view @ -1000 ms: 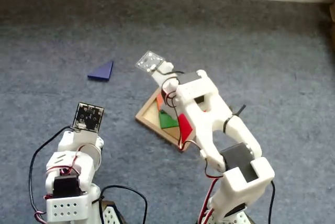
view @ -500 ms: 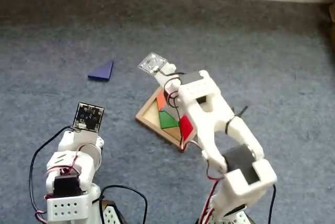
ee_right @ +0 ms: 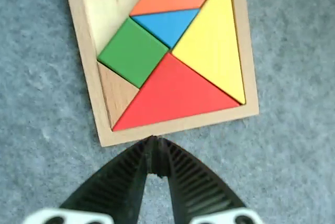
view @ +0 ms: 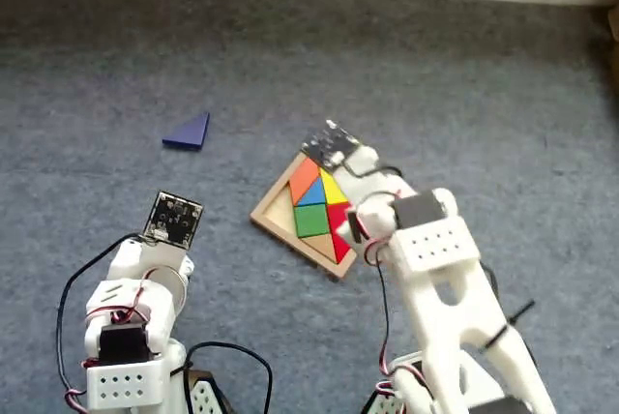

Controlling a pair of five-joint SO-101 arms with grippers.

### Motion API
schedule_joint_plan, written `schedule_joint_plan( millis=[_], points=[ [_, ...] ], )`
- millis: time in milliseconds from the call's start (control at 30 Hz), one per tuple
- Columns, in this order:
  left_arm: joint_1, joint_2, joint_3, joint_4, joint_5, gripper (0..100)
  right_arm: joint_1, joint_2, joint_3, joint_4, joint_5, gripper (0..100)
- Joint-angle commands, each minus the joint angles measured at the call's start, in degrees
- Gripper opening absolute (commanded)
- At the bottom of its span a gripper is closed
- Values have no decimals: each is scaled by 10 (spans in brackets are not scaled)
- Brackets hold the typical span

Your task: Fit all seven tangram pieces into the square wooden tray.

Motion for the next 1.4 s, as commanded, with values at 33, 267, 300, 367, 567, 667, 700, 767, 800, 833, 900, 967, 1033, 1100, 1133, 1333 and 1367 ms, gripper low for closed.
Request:
schedule_joint_plan(
  millis=[33, 267, 300, 367, 567, 667, 700, 767, 800, 833, 900, 967, 1033, 1100, 1133, 1333, 1367],
  points=[
    [-25, -17, -15, -9, -5, 8, 42, -102, 90, -38, -5, 3],
    [-77, -17, -37, -7, 22, 147, 85, -235, 249, -53, -5, 3],
    [-80, -17, -37, -7, 48, 177, 93, -257, 268, -53, -5, 3],
    [-81, -17, -38, -7, 86, 216, 106, -304, 304, -53, -5, 3],
    [-80, -17, -38, -7, 82, 213, 123, -459, 410, -53, -5, 3],
    [-80, -17, -37, -7, 82, 213, 123, -542, 468, -53, -5, 3],
    [-80, -17, -37, -7, 82, 213, 123, -571, 487, -51, -5, 3],
    [-80, -17, -37, -7, 82, 213, 124, -628, 522, -49, -5, 3],
    [-80, -17, -37, -8, 82, 213, 129, -657, 542, -49, -5, 3],
    [-80, -16, -40, -8, 82, 213, 135, -684, 561, -48, -5, 3],
    [-80, -16, -43, -8, 82, 213, 151, -718, 586, -12, -5, 3],
    [-80, -16, -44, -11, 74, 213, 155, -715, 589, 4, -5, 3],
    [-80, -15, -52, -11, 52, 213, 155, -705, 589, 8, -4, 3],
    [-80, -15, -66, -7, 52, 213, 156, -698, 589, 8, -3, 4],
    [-80, -15, -76, -6, 52, 213, 155, -692, 589, 9, -3, 4],
    [-78, -15, -154, 37, 23, 213, 154, -689, 589, 50, -2, 5],
    [-78, -15, -173, 49, 19, 213, 154, -689, 589, 52, -2, 5]
  ],
)
